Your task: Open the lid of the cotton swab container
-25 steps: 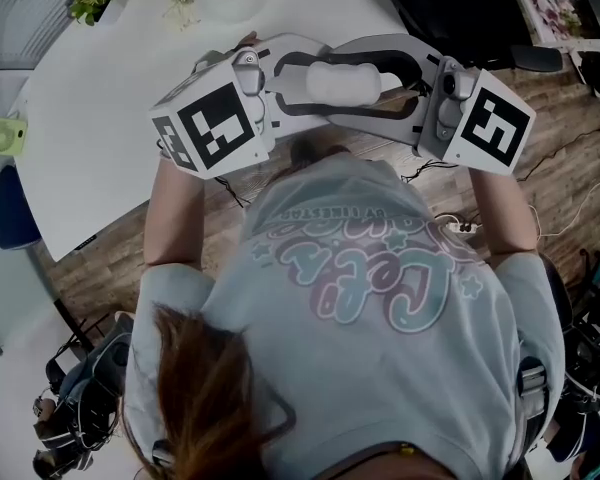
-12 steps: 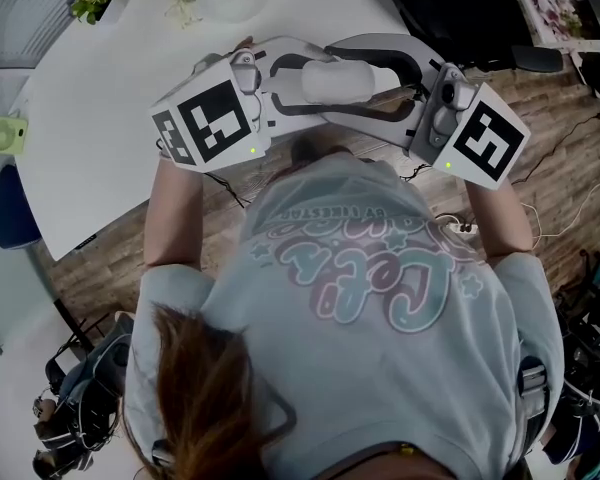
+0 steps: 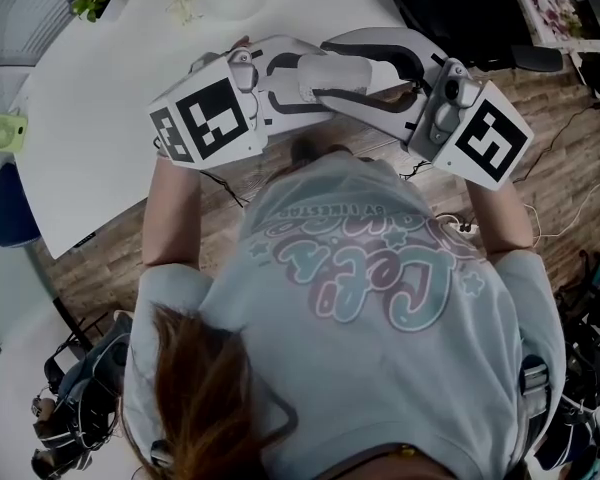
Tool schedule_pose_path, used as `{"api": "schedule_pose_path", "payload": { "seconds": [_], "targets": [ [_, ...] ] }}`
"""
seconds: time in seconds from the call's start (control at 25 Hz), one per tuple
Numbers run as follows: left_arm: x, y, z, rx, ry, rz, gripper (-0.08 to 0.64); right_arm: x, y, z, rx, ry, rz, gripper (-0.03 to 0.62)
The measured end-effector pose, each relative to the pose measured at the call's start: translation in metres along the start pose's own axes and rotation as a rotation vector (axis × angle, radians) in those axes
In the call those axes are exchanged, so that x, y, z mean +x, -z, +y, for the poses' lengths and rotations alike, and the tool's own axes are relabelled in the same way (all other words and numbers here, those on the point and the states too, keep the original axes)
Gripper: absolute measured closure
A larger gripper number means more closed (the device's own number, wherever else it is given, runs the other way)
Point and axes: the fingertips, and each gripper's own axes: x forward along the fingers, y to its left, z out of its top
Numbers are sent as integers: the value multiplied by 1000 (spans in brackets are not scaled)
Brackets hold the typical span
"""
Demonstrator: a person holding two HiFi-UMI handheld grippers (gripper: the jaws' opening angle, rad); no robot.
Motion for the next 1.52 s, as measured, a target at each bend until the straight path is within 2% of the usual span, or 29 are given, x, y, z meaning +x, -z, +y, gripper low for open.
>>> {"api": "schedule_pose_path", "payload": {
  "seconds": [0.16,0.56,1.2,1.36,1.52],
  "targets": [
    [-1,0,-2,0,1,-6,367,0,-2,-6,-29,26,5,486],
    [1,-5,-4,6,-7,-27,367,-3,-1,-16,14,41,-19,506],
    [7,-16,-5,-17,11,-112,368,-11,-3,-23,68,22,-49,505],
    [9,-17,-4,-28,15,-125,368,-14,-2,-26,74,42,-54,457],
    [10,-11,-4,-36,18,-117,368,-15,-5,-25,67,29,-59,451]
  ]
}}
